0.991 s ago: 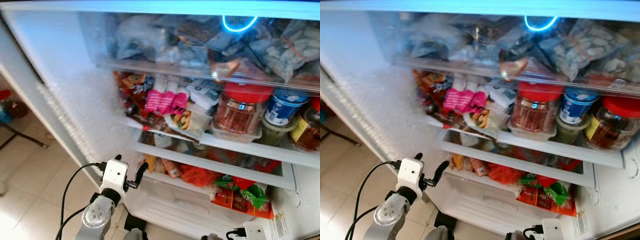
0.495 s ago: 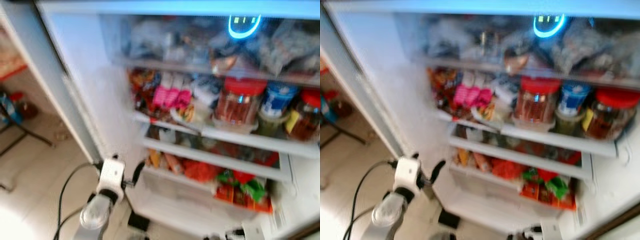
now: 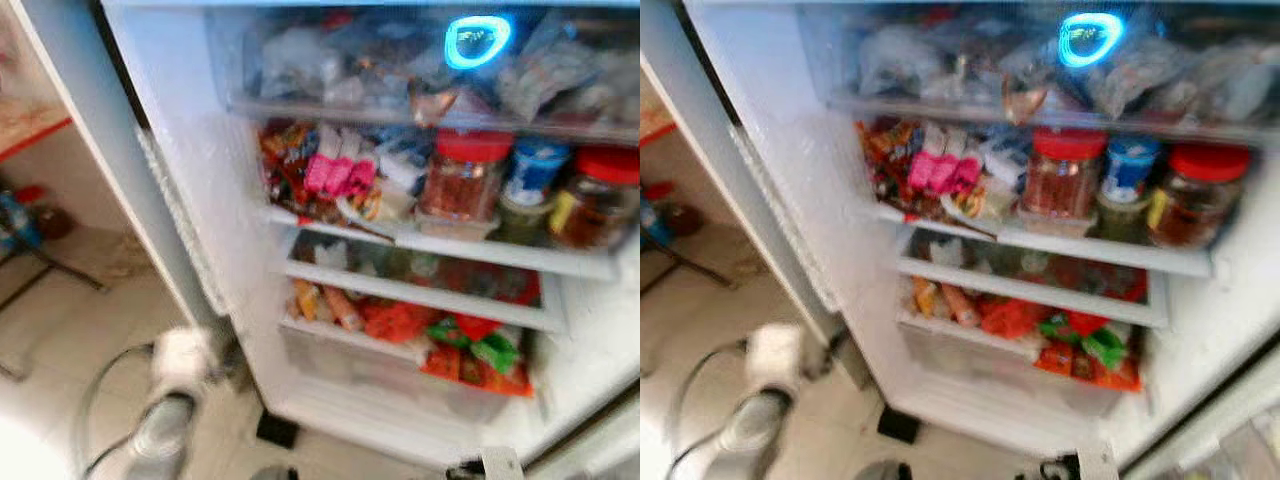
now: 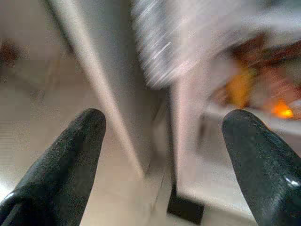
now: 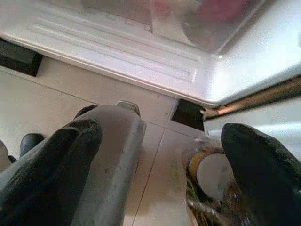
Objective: Restocking fridge
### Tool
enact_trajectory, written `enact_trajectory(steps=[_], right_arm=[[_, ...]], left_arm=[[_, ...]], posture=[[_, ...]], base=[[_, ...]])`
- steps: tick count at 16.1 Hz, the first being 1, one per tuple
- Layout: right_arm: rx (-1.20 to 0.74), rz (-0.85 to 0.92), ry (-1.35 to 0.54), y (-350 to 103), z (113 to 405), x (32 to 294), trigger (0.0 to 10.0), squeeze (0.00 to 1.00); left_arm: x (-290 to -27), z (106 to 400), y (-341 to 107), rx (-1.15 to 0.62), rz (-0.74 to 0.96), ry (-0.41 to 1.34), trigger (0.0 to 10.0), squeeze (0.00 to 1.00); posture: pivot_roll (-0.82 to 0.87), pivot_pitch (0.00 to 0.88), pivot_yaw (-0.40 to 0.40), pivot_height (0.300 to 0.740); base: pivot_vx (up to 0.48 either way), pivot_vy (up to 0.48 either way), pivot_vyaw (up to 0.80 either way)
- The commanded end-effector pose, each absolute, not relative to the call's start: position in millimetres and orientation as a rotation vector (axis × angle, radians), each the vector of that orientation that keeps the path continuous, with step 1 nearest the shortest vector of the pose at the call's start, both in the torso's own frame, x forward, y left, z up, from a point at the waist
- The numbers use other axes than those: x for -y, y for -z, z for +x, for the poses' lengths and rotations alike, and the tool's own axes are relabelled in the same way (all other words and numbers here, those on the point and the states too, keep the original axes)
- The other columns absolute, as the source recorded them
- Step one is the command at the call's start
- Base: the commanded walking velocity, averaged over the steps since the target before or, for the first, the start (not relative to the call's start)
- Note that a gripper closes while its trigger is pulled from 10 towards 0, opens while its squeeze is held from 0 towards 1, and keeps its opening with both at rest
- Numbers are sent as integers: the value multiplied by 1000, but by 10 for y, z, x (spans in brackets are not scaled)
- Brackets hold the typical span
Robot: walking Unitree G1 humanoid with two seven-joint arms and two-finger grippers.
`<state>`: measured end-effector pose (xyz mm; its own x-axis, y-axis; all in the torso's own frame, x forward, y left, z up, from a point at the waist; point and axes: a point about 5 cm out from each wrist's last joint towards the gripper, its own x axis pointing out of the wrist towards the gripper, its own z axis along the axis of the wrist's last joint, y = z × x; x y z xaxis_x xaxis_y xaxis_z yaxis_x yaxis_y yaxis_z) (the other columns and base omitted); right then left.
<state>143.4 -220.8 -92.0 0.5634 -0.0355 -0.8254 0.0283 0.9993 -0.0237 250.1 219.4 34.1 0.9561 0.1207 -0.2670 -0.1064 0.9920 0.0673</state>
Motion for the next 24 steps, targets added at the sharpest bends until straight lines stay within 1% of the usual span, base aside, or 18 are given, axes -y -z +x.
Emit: enact_trajectory(steps=[1, 2, 3, 5, 7, 10, 14, 16, 18, 19, 21, 23, 24], right_arm=[[-1104, -1, 28, 1042, 1124, 2184, 10000, 0], [-1104, -4, 25, 1041, 1130, 2182, 10000, 0], [-1102, 1, 26, 1040, 1135, 2178, 10000, 0], [-1095, 9, 35, 1039, 1140, 2175, 10000, 0], [-1095, 9, 34, 1037, 1145, 2176, 10000, 0], [-1095, 14, 32, 1037, 1145, 2177, 10000, 0], [-1095, 15, 39, 1038, 1137, 2184, 10000, 0], [-1094, 19, 40, 1038, 1134, 2184, 10000, 0], [-1094, 19, 40, 1039, 1131, 2182, 10000, 0], [-1094, 21, 40, 1039, 1131, 2183, 10000, 0], [-1095, 18, 38, 1039, 1130, 2185, 10000, 0], [-1094, 21, 42, 1039, 1127, 2187, 10000, 0], [-1094, 21, 41, 1039, 1126, 2187, 10000, 0]], left_arm=[[-2317, 2468, -158, -374, -31, -182, 10000, 0], [-2379, 2427, -34, -432, -70, -199, 10000, 0], [-2423, 2367, 111, -503, -57, -196, 10000, 0], [-2447, 2337, 203, -551, -57, -208, 10000, 0], [-2432, 2212, 414, -678, -78, -209, 10000, 0], [-2369, 2069, 572, -774, -68, -208, 10000, 0], [-2316, 1960, 665, -824, -47, -203, 10000, 0], [-2328, 1888, 706, -849, -43, -211, 10000, 0], [-2367, 1834, 725, -865, -41, -216, 10000, 0], [-2411, 1777, 743, -884, -28, -207, 10000, 0], [-2501, 1668, 768, -918, -4, -187, 10000, 0], [-2685, 1512, 774, -946, -10, -219, 10000, 0], [-2726, 1465, 778, -958, -8, -226, 10000, 0]], posture=[[74, 59, 46, 650], [72, 60, 44, 650], [66, 57, 46, 650], [60, 56, 53, 650], [63, 56, 48, 650], [54, 58, 46, 650], [49, 59, 44, 650], [50, 57, 43, 650], [45, 58, 44, 650], [49, 58, 40, 650], [49, 57, 40, 650], [47, 56, 41, 650], [46, 53, 40, 650]], base=[[0, 0, 0], [0, 0, 0], [0, 0, 0], [0, 0, 0], [0, 0, 0], [0, 90, 0], [0, 292, 0], [0, 0, 0], [0, 0, 0], [0, 409, 0], [0, 0, 0], [0, 202, 0], [0, -405, 0]])
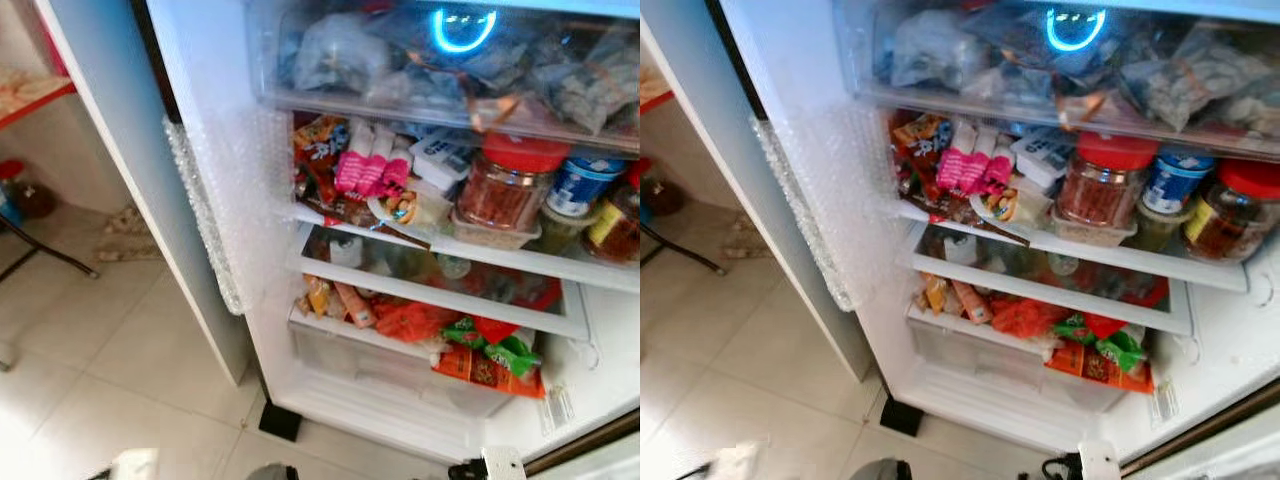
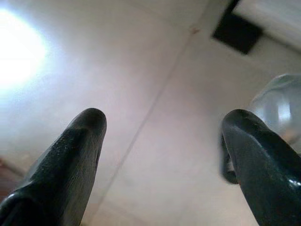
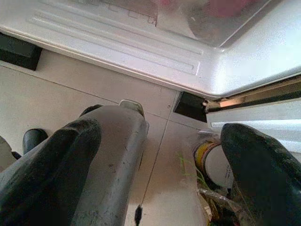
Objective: Restocking fridge
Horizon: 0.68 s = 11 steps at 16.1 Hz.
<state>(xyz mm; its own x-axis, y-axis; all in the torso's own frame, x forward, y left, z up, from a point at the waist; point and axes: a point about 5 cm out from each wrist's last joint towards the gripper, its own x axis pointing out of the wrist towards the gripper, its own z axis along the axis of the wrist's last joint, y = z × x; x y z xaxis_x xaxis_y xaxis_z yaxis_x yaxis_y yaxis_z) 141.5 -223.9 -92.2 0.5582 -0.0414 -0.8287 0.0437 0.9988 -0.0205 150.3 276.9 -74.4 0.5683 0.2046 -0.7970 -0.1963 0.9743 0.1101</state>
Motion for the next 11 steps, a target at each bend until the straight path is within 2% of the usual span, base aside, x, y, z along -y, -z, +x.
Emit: enact_trajectory(steps=[1, 4, 5, 8, 11], right_arm=[[-1095, 22, 41, 1039, 1125, 2187, 10000, 0], [-1095, 23, 41, 1040, 1124, 2186, 10000, 0], [-1095, 22, 40, 1040, 1125, 2186, 10000, 0], [-1095, 23, 37, 1040, 1123, 2183, 10000, 0], [-1095, 23, 36, 1040, 1122, 2185, 10000, 0]], left_arm=[[-2752, 1409, 791, -976, -3, -230, 10000, 0], [-2743, 1358, 813, -988, -8, -230, 10000, 0], [-2710, 1340, 831, -992, -12, -229, 10000, 0], [-2494, 1287, 918, -1010, -32, -222, 10000, 0], [-2417, 1323, 929, -1011, -25, -211, 10000, 0]], posture=[[47, 52, 39, 650], [44, 53, 40, 650], [48, 53, 40, 650], [48, 53, 39, 650], [48, 54, 39, 650]], base=[[0, 0, 0], [0, 0, 0], [0, 319, 0], [0, 0, 0], [0, 0, 0]])
